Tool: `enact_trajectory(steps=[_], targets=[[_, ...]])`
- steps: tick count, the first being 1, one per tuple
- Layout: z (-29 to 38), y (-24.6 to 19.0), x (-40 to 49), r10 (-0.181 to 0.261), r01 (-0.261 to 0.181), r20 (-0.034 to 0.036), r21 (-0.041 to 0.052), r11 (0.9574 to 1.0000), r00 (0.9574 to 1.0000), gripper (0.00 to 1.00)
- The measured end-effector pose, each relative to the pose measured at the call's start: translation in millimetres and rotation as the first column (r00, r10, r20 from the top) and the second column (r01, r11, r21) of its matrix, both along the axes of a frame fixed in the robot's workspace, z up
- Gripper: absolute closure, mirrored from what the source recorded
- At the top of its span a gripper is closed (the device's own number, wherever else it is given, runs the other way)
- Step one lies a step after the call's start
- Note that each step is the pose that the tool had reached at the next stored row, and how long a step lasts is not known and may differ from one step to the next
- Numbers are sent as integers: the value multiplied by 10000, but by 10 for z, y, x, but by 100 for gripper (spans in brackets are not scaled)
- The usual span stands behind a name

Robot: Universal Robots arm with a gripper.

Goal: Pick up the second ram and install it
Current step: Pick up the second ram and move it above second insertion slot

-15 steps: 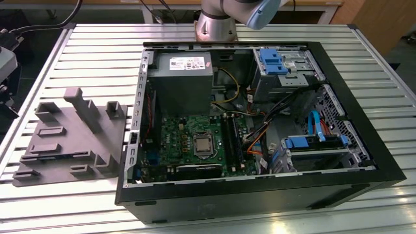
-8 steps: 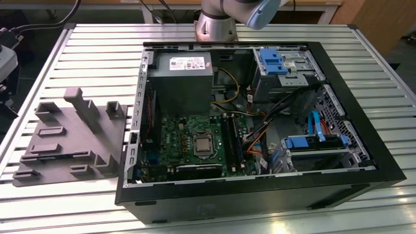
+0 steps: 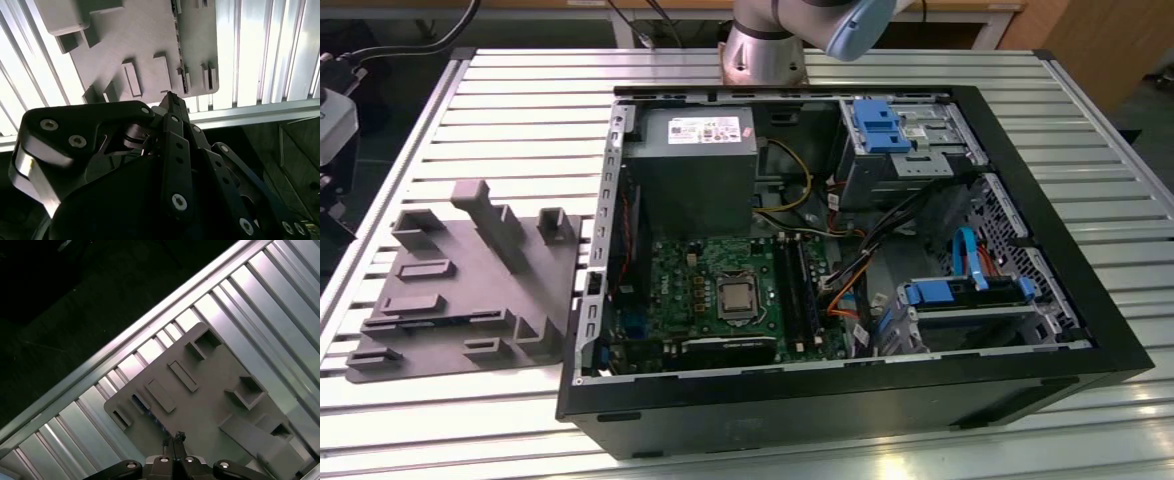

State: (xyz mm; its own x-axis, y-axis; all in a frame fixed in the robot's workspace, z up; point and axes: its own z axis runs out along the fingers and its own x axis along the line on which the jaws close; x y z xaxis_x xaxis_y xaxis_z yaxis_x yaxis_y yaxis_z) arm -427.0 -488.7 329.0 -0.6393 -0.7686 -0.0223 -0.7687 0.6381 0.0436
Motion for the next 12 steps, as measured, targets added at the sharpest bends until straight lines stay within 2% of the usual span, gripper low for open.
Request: enact_trajectory(steps=[7, 12], targets=[[-1, 0, -1, 564, -564, 1, 1, 9984, 9984, 89], [-2, 0, -1, 1137, -1137, 1, 0, 9935, 9935, 89]])
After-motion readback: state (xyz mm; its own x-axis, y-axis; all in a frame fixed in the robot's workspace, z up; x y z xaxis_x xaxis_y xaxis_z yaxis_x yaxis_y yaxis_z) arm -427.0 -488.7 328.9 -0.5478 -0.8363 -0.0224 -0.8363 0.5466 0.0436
